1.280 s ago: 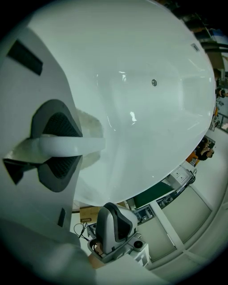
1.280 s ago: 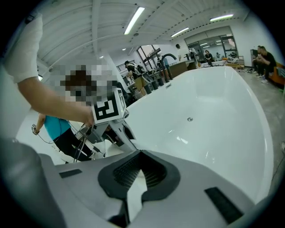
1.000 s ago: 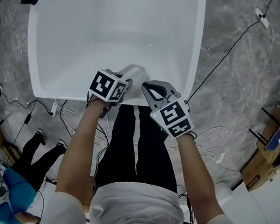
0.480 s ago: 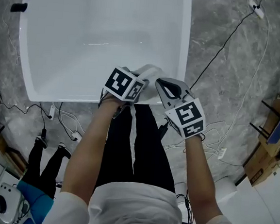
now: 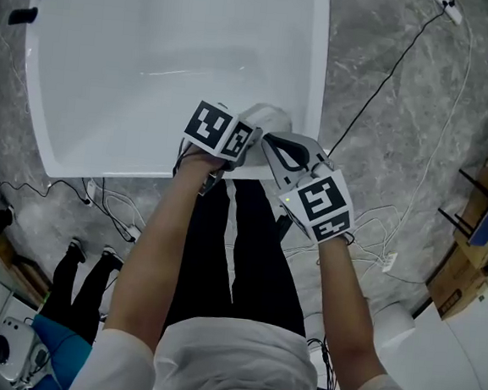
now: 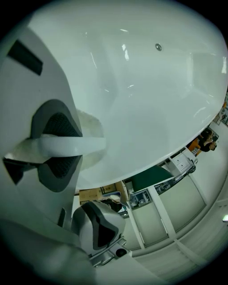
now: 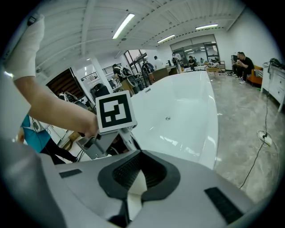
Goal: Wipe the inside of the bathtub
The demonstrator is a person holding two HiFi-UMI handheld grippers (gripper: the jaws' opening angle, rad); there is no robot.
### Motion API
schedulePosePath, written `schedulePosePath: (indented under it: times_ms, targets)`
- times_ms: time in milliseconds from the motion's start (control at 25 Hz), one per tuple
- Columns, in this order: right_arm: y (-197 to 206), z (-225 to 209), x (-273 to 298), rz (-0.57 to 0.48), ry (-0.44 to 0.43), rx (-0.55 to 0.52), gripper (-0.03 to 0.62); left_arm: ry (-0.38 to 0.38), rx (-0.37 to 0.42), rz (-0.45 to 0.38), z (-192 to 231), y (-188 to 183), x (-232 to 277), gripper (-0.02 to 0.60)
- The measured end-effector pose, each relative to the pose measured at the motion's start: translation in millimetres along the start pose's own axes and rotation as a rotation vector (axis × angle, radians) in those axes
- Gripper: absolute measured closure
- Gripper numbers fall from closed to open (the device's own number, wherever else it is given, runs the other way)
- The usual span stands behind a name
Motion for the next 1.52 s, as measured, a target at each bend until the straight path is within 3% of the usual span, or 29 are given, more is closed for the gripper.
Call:
schedulePosePath:
  times_ms: [760, 1520]
  targets:
    - [9, 1, 41, 0.144, 0.008, -0.082, 0.574, -0.021, -0.04, 0.102, 65, -13, 38, 0.485]
    - [5, 2, 74, 0.175, -0.033, -0.126, 0.574, -0.052, -0.052, 0.148, 114, -3, 38, 0.485]
Point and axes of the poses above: the fingertips, and each gripper's own axes: x forward along the fingers, z to its left, y out of its underside, the point moved 2 cm from there along -x, backward along the fingers, and after that the axes turned 2 degrees about z, right-handed, at the moved point
